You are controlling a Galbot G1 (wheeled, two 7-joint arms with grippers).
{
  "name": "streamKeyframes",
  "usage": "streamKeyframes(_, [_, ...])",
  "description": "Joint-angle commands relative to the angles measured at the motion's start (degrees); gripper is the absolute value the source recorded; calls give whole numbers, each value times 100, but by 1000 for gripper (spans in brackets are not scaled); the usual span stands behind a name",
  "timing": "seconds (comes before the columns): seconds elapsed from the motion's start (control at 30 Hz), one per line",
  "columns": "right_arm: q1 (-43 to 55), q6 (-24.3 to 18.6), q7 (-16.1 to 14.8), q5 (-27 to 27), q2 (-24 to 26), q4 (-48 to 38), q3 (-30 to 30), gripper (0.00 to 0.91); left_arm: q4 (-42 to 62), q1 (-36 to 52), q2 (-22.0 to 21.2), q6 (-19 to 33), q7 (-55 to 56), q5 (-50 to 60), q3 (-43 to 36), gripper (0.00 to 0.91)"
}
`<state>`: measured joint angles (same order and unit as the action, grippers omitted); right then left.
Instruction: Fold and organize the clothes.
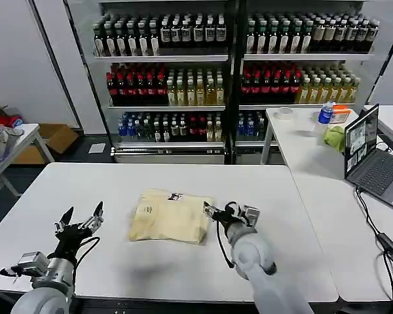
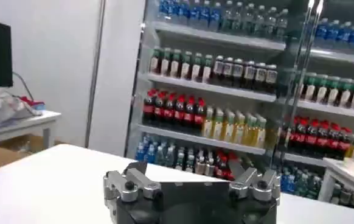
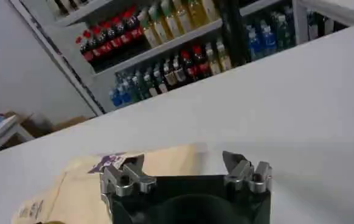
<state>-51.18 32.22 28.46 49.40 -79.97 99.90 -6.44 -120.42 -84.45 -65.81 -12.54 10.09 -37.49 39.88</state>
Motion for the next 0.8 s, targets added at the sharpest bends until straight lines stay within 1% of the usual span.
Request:
streamKeyframes(0.03, [773, 38, 255, 300, -704, -1311, 100, 796, -167, -319, 33, 31, -87, -76, 304, 907])
streamKeyframes(0.07, [796, 18, 253, 311, -735, -1390, 76, 635, -181, -319, 31, 24, -96, -78, 300, 907])
streamKeyframes(0.1, [809, 5, 256, 310, -749, -1423, 67, 554, -196, -318, 28, 15, -113, -76, 288, 907])
streamKeyframes(0.13, [825, -9, 262, 314, -769, -1493, 57, 353, -200, -316, 28, 13, -117, -76, 286, 907])
streamKeyframes(0.23, [883, -48, 288, 335, -834, -1671, 22, 71, -215, -313, 25, -11, -128, -73, 273, 907])
streamKeyframes(0.27, [905, -65, 279, 336, -865, -1719, 11, 0, -216, -316, 23, -12, -130, -72, 273, 907])
streamKeyframes(0.53, [1009, -103, 318, 376, -925, -1966, -19, 0, -201, -340, 26, -15, -134, -91, 323, 907])
streamKeyframes(0.8, [1150, -157, 271, 367, -909, -2103, -33, 0, -217, -332, -16, -24, -134, -102, 328, 907])
